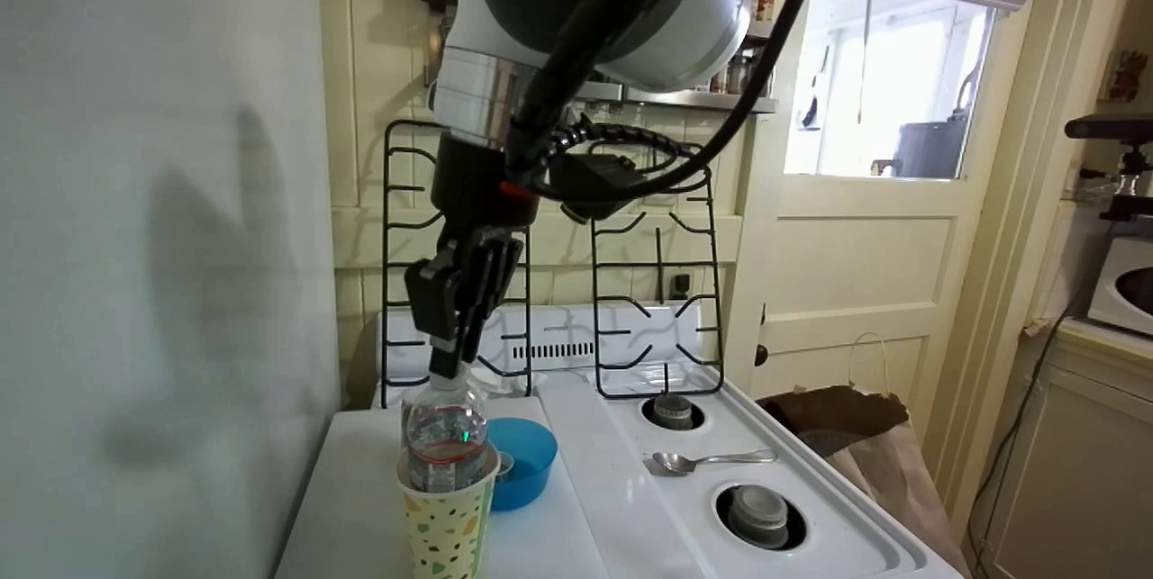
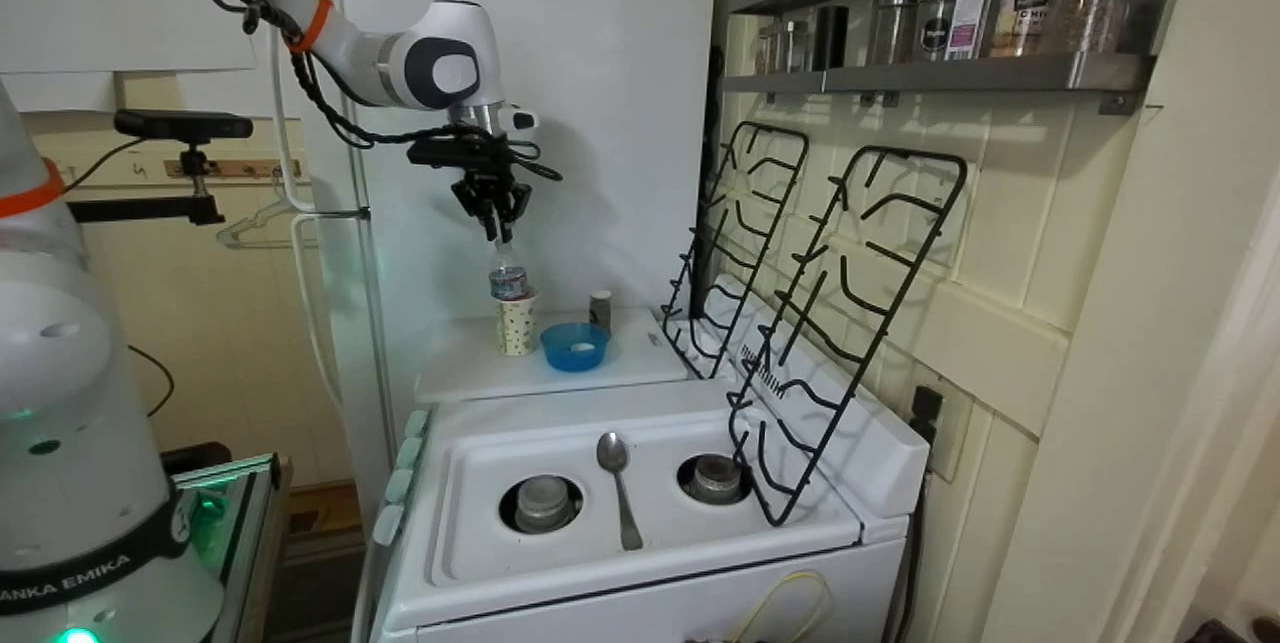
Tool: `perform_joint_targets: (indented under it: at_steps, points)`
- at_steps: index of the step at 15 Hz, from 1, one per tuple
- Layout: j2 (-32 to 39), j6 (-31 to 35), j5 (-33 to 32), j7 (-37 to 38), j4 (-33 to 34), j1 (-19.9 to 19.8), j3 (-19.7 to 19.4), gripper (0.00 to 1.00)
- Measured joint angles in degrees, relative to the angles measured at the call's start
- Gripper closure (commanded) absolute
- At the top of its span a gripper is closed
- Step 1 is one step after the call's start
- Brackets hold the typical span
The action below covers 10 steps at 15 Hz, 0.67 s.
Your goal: Remove the water bottle from the paper cup
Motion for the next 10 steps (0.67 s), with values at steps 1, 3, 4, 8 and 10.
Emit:
perform_joint_targets:
  at_steps: [1, 3, 4, 8, 10]
  points:
    - [-0.67, 1.25, 0.77, -0.54, 0.20, 0.01, 0.00, 0.93]
    - [-2.88, 3.29, 3.27, -2.11, 0.67, 0.09, -0.12, 0.93]
    - [-4.21, 3.87, 4.39, -2.91, 0.88, 0.13, -0.28, 0.93]
    - [-7.89, 2.29, 6.62, -4.38, 1.18, 0.30, -1.40, 0.40]
    - [-7.63, -1.07, 6.63, -4.37, 1.10, 0.30, -1.68, 0.25]
